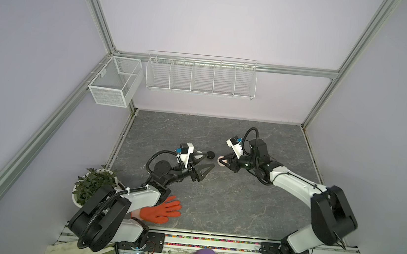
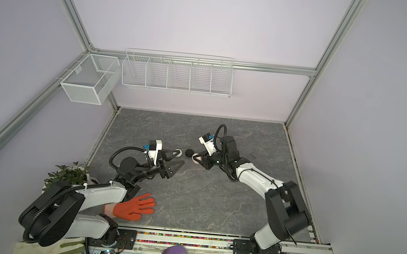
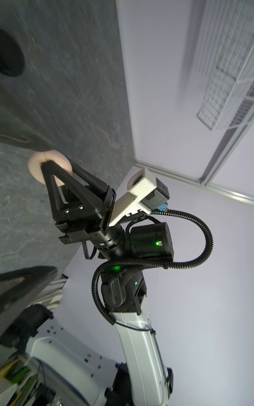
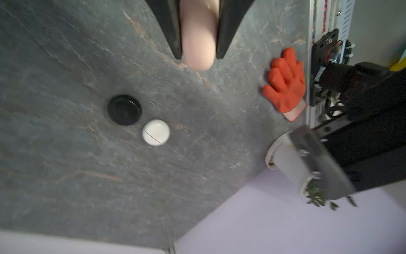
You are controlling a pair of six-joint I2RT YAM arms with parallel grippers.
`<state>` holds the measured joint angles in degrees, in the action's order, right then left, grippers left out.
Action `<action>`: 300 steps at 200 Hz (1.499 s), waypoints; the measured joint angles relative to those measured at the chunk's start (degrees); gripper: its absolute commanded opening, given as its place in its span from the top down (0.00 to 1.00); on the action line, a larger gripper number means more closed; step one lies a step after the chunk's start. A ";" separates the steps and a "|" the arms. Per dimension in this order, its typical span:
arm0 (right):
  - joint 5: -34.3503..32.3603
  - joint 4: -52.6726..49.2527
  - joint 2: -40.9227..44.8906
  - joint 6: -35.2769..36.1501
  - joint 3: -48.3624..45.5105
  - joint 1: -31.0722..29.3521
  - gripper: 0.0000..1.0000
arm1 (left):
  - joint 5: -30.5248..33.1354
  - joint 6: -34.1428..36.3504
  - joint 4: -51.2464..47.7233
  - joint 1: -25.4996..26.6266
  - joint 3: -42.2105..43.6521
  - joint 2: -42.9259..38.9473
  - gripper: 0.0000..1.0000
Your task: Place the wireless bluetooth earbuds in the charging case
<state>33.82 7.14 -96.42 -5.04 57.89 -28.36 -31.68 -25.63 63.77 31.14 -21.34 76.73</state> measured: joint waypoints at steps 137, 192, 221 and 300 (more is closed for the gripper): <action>-1.22 -9.94 -26.51 -7.06 20.92 4.28 0.86 | 10.47 1.33 -6.23 -1.42 -0.52 3.93 0.16; -1.31 -10.34 -28.44 -7.26 23.89 4.50 0.77 | 10.45 1.31 -6.16 -2.27 -0.52 4.24 0.16; -1.49 -10.49 -29.44 -7.91 25.07 4.90 0.66 | 10.45 1.33 -6.16 -2.64 -0.52 4.20 0.15; -3.06 -11.52 -30.23 -8.04 26.14 5.64 0.52 | 11.37 1.64 -5.84 -3.02 0.37 2.64 0.14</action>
<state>30.76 -4.38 -126.65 -13.08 84.03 -22.72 -20.32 -23.99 57.93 28.12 -20.97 79.37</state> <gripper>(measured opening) 0.465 0.855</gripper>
